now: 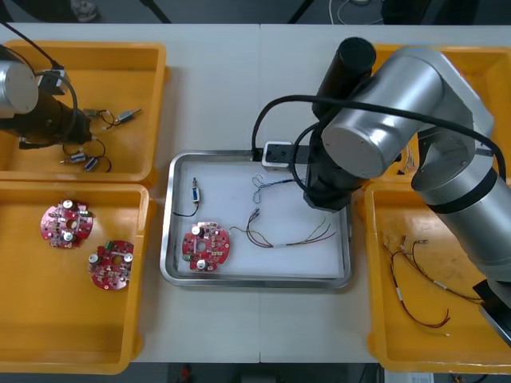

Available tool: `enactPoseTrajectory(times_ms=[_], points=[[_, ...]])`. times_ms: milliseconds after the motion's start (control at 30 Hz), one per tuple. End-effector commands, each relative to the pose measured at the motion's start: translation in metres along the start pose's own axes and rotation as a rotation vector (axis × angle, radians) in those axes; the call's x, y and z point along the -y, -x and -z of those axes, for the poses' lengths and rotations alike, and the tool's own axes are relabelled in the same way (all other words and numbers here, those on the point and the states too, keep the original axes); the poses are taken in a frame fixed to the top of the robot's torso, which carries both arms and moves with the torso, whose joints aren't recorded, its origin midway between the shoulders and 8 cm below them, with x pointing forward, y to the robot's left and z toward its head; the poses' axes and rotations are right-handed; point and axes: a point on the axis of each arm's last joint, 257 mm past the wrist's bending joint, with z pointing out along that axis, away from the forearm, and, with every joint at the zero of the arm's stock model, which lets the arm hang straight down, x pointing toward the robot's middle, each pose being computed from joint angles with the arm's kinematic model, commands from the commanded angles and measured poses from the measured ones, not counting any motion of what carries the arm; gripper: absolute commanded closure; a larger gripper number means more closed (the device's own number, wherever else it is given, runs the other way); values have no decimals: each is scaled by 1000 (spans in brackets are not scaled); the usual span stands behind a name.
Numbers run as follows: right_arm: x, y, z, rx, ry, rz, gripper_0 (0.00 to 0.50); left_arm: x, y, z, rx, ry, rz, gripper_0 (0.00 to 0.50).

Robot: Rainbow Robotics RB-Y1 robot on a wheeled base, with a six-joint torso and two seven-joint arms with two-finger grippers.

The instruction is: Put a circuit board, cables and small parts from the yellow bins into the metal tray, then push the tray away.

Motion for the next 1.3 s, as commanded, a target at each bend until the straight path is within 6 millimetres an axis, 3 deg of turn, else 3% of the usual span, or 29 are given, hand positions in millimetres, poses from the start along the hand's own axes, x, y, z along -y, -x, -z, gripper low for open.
enactPoseTrajectory(times_ms=[33,67,100,233,367,667,833,1033,1300], points=[[13,3,31,56,-22,-211,0,10,-4,-5,1,-13,-110,311],[16,3,34,62,-33,-233,0,9,-4,-5,1,-11,-110,375],[23,3,40,76,-55,-276,0,9,-4,-5,1,-11,-109,496],[45,-2,63,130,-138,-430,0,9,-5,-5,0,-11,-112,500],[54,-18,76,173,-184,-570,0,9,-4,-5,1,-12,-110,500],[58,-92,88,181,-250,-890,0,2,1,5,1,-19,-79,500],[56,-142,92,150,-260,-1002,0,-1,13,34,-15,-29,-61,500],[50,-188,99,154,-231,-1123,0,-2,25,76,-49,-39,-45,500],[34,-247,99,90,-250,-1261,0,9,26,111,-79,-39,-50,500]])
